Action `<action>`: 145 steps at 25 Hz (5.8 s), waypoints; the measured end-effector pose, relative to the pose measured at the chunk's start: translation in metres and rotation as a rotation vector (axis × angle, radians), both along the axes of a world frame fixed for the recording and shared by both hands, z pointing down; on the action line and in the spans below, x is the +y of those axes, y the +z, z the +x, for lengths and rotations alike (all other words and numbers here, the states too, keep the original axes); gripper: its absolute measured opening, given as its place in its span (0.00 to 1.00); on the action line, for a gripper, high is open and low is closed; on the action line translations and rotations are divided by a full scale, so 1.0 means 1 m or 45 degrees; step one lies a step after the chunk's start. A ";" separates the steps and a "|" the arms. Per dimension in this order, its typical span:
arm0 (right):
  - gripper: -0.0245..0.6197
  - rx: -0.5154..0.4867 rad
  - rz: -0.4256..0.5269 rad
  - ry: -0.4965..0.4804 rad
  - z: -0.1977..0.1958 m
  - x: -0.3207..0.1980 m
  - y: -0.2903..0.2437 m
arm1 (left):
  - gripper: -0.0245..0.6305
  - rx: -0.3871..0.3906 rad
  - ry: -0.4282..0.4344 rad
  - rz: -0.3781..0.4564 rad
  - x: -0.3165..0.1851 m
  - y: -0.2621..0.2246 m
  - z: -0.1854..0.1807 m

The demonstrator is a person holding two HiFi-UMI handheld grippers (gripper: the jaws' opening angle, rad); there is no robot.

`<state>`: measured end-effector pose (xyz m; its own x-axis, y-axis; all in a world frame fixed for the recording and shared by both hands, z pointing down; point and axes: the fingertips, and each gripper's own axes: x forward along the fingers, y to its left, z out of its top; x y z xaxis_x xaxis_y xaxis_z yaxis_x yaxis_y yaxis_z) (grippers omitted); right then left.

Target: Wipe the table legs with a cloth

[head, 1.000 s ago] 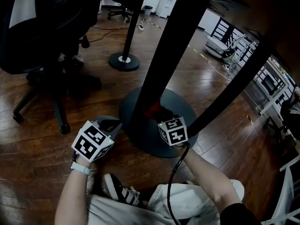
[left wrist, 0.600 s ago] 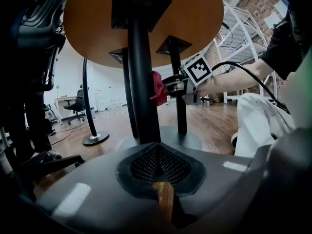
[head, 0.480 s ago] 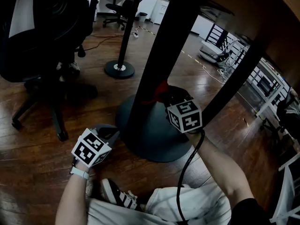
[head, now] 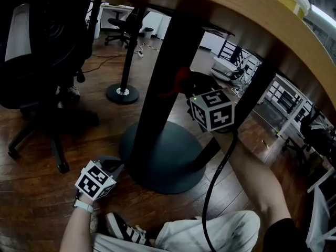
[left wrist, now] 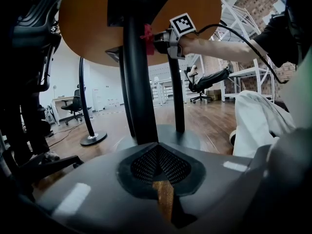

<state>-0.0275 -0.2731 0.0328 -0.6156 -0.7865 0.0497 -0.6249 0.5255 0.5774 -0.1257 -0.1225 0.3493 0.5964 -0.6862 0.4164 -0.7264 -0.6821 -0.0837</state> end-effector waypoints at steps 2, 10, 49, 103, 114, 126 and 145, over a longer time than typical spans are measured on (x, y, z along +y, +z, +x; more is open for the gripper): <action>0.11 -0.030 0.039 0.009 0.003 0.002 -0.027 | 0.03 -0.002 0.004 0.008 0.000 0.000 0.002; 0.11 -0.096 0.143 0.032 0.006 0.008 -0.093 | 0.03 -0.001 -0.005 0.019 0.000 -0.004 0.002; 0.11 -0.148 0.238 0.942 0.396 -0.024 -0.127 | 0.03 -0.070 0.123 -0.005 0.006 0.011 0.037; 0.11 0.473 -0.437 0.944 0.393 -0.066 0.346 | 0.03 -0.077 0.325 0.024 0.026 -0.011 0.107; 0.11 0.530 -0.706 0.872 0.378 -0.049 0.452 | 0.03 -0.085 0.338 0.030 0.026 -0.011 0.104; 0.11 0.414 -0.890 0.741 0.330 -0.032 0.490 | 0.03 -0.111 0.371 0.000 0.029 0.001 0.108; 0.11 -0.495 -0.993 0.728 0.309 -0.049 0.402 | 0.03 -0.103 0.373 0.009 0.034 -0.003 0.108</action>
